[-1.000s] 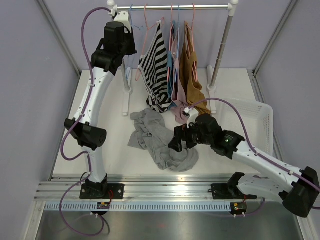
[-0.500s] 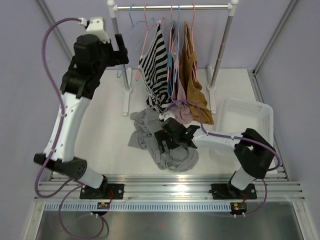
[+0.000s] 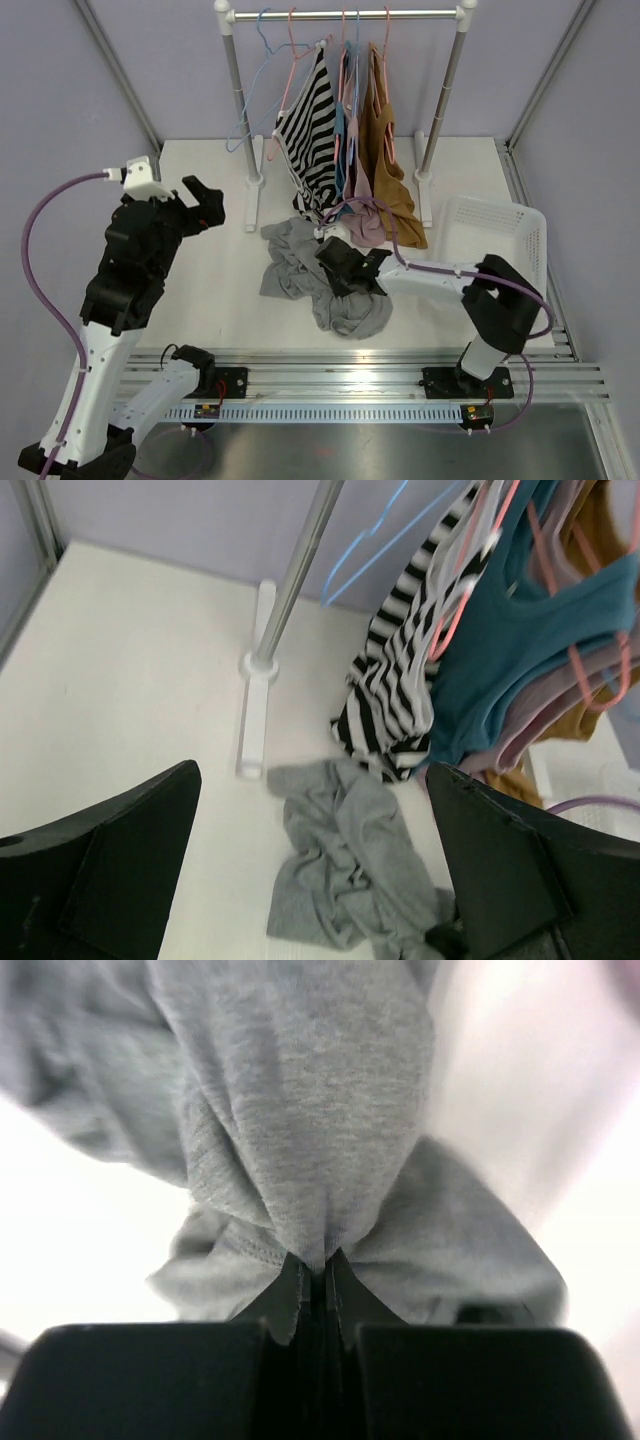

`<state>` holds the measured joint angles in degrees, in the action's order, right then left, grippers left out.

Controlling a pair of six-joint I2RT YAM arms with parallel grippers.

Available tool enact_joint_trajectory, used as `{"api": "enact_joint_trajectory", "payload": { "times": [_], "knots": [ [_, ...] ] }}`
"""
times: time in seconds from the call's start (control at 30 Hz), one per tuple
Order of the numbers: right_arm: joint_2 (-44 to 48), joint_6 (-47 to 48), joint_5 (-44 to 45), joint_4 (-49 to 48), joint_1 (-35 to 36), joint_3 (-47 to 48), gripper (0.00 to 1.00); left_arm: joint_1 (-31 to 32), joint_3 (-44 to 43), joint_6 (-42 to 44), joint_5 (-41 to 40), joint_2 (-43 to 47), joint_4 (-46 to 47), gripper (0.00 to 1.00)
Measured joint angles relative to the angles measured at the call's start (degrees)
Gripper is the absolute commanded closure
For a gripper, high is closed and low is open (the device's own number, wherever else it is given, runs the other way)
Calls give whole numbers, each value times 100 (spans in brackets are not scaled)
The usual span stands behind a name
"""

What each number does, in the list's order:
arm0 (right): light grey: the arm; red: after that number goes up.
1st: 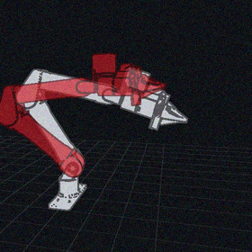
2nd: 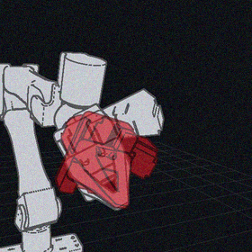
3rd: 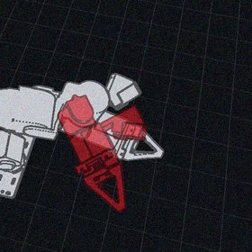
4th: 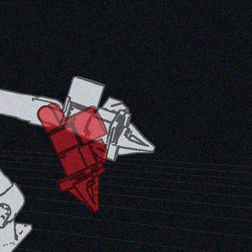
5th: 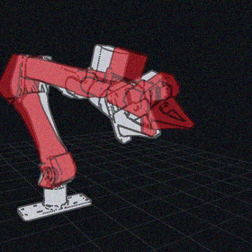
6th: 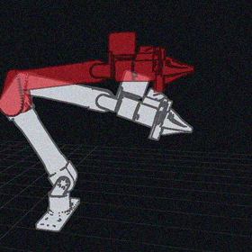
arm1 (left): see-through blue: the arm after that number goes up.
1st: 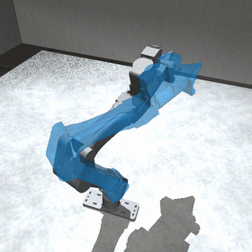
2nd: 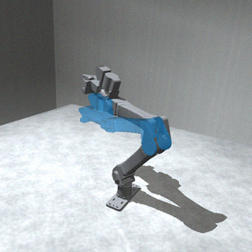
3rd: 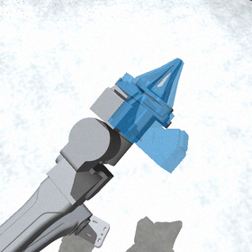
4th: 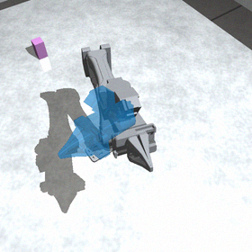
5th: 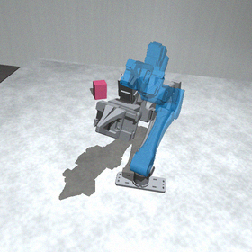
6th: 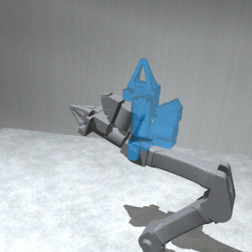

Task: Remove the tank top from the hanger

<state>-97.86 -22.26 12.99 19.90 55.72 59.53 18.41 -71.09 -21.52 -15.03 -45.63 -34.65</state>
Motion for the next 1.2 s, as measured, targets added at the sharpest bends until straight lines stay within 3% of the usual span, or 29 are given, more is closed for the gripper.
{"api": "enact_joint_trajectory", "payload": {
  "times": [0.2, 0.37, 0.5, 0.7, 0.93, 1.1, 1.13, 1.2],
  "knots": [
    [2109, -24, 577, 883, 48, 166, 100, 0, 977, -81, 157, 708, -363, 1],
    [3501, 0, 1631, 1808, 52, 1392, 100, -2, 1016, -31, 203, 883, -516, 1],
    [3926, 61, 2691, 2769, 52, 2494, 100, -4, 876, 7, 538, 841, -678, 1],
    [4011, 83, 4210, 4096, -105, 3458, 100, -4, -330, 83, 1003, 463, -898, 1],
    [3965, 155, 4393, 4494, -1578, 3121, 100, -4, -1707, 352, 1432, -70, -990, 1],
    [3696, 380, 3532, 4074, -3106, 1985, 100, -2, -2430, 535, 1537, -793, -1161, 1],
    [3530, 435, 3340, 3952, -3469, 1779, 90, 2, -2551, 562, 1550, -966, -1207, 1],
    [3189, 459, 3036, 3674, -3932, 1399, 53, 61, -2745, 612, 1565, -1287, -1281, 1]
  ]
}}
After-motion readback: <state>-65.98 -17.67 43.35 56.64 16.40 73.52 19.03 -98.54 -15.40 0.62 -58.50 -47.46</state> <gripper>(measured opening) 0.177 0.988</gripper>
